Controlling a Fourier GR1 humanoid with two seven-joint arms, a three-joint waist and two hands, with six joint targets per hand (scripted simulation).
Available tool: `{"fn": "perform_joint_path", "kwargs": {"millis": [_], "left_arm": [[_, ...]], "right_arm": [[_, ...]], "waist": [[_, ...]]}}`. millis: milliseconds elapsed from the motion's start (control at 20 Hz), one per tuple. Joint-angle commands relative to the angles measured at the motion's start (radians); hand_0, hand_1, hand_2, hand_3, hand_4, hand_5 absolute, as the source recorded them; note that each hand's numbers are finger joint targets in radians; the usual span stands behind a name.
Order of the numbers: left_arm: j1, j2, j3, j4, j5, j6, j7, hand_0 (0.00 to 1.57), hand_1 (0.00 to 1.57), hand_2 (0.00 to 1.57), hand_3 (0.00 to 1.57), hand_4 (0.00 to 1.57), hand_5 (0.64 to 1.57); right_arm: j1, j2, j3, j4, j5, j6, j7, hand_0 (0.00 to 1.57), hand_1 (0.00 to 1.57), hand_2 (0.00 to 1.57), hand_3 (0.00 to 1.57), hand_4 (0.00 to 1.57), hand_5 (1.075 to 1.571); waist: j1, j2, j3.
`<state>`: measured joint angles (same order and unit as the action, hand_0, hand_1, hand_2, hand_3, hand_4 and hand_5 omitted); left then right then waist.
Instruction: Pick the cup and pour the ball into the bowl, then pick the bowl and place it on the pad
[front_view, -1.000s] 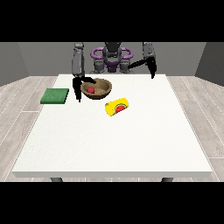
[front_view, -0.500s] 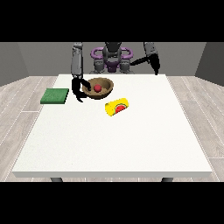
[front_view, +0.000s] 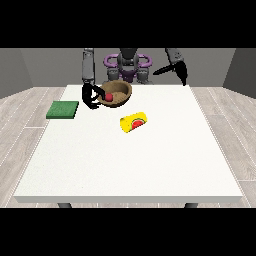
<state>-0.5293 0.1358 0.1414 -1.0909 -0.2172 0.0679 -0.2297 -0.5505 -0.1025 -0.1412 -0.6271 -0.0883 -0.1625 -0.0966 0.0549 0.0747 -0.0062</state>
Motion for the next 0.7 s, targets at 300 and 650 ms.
{"fn": "perform_joint_path", "kwargs": {"millis": [300, 650], "left_arm": [[0.11, 0.019, 0.025, 0.068, 0.007, 0.016, -0.097, 0.0, 0.0, 0.0, 0.0, 0.0, 1.569], [0.058, -0.019, -0.004, 0.001, -0.003, 0.066, -0.102, 0.0, 0.0, 0.0, 0.0, 0.0, 1.567]], "right_arm": [[-0.061, -0.135, -0.036, -0.105, -0.072, 0.116, 0.287, 1.57, 1.57, 1.57, 1.57, 1.06, 1.559], [-0.021, -0.28, -0.168, -0.047, -0.169, 0.251, 0.173, 1.57, 1.57, 1.57, 1.57, 1.08, 1.559]], "waist": [[-0.07, -0.07, 0.006], [-0.048, 0.054, 0.0067]]}}
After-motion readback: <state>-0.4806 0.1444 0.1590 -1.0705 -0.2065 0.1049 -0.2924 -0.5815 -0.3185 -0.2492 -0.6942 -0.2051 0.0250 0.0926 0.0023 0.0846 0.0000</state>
